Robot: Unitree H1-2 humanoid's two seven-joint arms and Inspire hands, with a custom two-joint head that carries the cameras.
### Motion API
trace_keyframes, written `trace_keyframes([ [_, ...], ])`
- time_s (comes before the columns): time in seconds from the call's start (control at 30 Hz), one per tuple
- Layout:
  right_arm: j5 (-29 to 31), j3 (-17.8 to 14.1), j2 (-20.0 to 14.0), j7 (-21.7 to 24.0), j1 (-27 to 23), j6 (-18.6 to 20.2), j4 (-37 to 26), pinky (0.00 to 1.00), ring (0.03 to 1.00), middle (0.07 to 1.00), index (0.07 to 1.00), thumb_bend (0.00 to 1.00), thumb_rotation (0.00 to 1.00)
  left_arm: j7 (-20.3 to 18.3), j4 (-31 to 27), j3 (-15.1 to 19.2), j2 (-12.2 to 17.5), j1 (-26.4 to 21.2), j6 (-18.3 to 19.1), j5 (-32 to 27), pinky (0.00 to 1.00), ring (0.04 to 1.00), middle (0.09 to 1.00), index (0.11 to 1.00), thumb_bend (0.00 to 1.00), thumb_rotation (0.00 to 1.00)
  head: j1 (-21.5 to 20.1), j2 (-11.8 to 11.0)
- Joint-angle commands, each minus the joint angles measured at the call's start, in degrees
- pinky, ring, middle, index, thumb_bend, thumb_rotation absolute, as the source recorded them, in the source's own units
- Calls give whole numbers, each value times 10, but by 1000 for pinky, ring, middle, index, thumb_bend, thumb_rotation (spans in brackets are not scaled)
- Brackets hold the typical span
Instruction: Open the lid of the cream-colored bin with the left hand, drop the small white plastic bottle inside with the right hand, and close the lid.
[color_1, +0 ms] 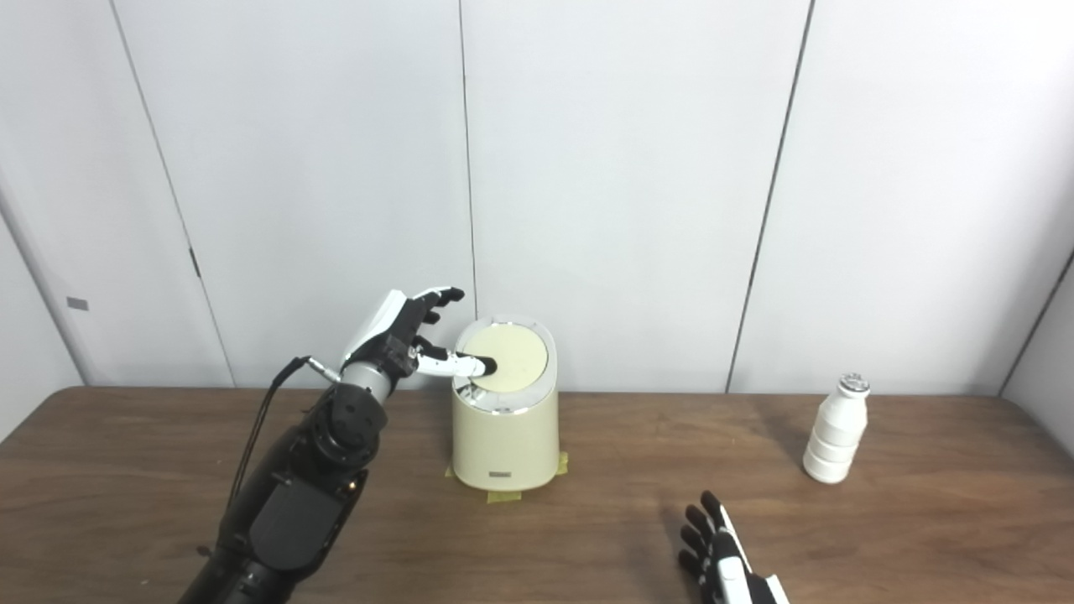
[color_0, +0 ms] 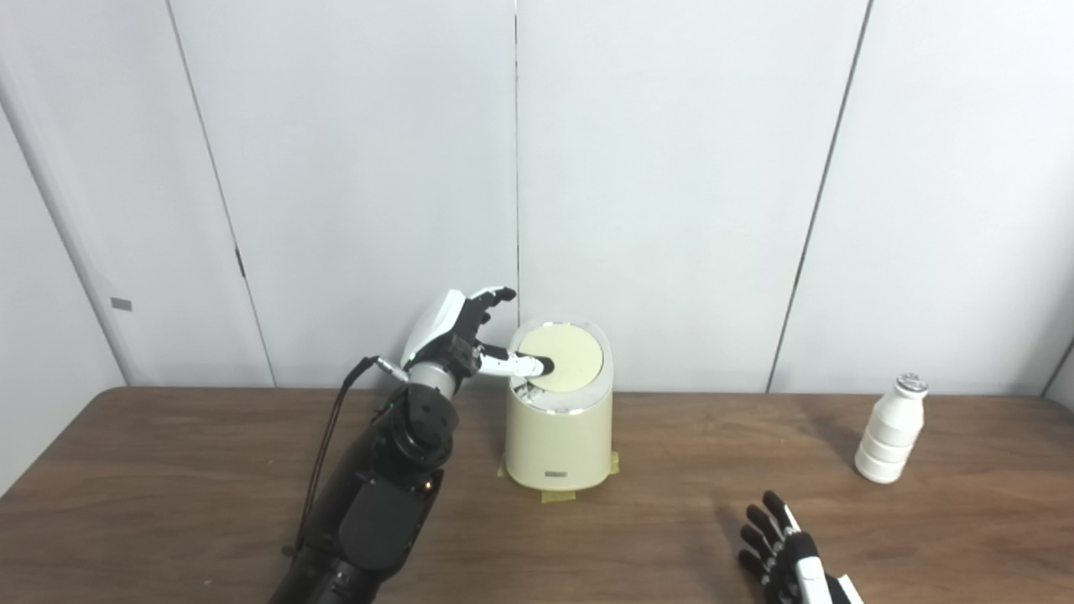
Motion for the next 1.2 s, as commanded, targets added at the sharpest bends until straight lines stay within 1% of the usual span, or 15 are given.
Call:
trace_keyframes([
  [0.0, -4, 5, 5, -2, -2, 9, -14, 941, 942, 951, 992, 545, 1000, 7, -14, -6, 5, -43, -14, 13, 760, 901, 927, 904, 846, 171, -1, 0],
  [0.17, 4, 4, 7, 0, 1, 11, -19, 950, 946, 954, 992, 548, 1000, 7, -9, -20, 7, -45, -13, 22, 778, 914, 940, 907, 848, 127, -1, 3],
  [0.23, 5, 4, 7, 0, 2, 12, -21, 955, 948, 960, 997, 537, 1000, 8, -9, -25, 8, -45, -14, 28, 746, 882, 915, 901, 850, 107, -1, 5],
  [0.37, 4, 5, 6, 1, 4, 9, -22, 959, 950, 964, 999, 526, 1000, 7, -8, -29, 8, -45, -13, 33, 745, 883, 916, 899, 853, 101, -4, 8],
  [0.47, 0, 6, 6, 0, 5, 6, -22, 950, 947, 953, 993, 536, 1000, 6, -6, -32, 6, -47, -12, 36, 733, 877, 914, 896, 857, 104, -7, 10],
  [0.6, -2, 6, 8, -3, 8, 16, -31, 941, 941, 949, 990, 544, 1000, 6, 1, -46, 7, -52, -12, 51, 716, 853, 888, 895, 866, 94, -7, 13],
  [0.67, 4, 5, 9, -1, 9, 17, -34, 950, 942, 955, 996, 540, 1000, 8, 11, -53, 7, -56, -14, 60, 708, 834, 872, 889, 882, 58, -9, 15],
  [0.77, 10, 3, 11, -3, 10, 22, -39, 959, 947, 957, 996, 541, 1000, 13, 23, -68, 10, -60, -20, 76, 704, 831, 872, 877, 896, 11, -13, 16],
  [0.8, 9, 3, 12, -5, 10, 23, -41, 959, 949, 956, 995, 549, 1000, 15, 27, -77, 13, -61, -27, 85, 708, 833, 876, 875, 897, 5, -13, 16],
  [0.87, 6, 2, 13, -8, 10, 24, -42, 950, 946, 951, 988, 569, 1000, 21, 33, -93, 21, -60, -47, 101, 753, 855, 892, 876, 894, 1, -13, 17],
  [0.97, 7, 4, 11, -8, 11, 25, -43, 961, 952, 956, 993, 569, 1000, 28, 40, -116, 31, -60, -64, 128, 814, 879, 899, 882, 885, 0, -14, 18],
  [1.07, 5, 5, 10, -8, 11, 22, -43, 957, 949, 952, 991, 575, 1000, 31, 43, -131, 38, -60, -74, 152, 815, 877, 888, 878, 890, 0, -14, 18],
  [1.17, 6, 5, 11, -9, 10, 23, -43, 954, 950, 951, 994, 584, 1000, 30, 44, -143, 43, -60, -77, 173, 834, 885, 886, 882, 896, 0, -16, 20],
])
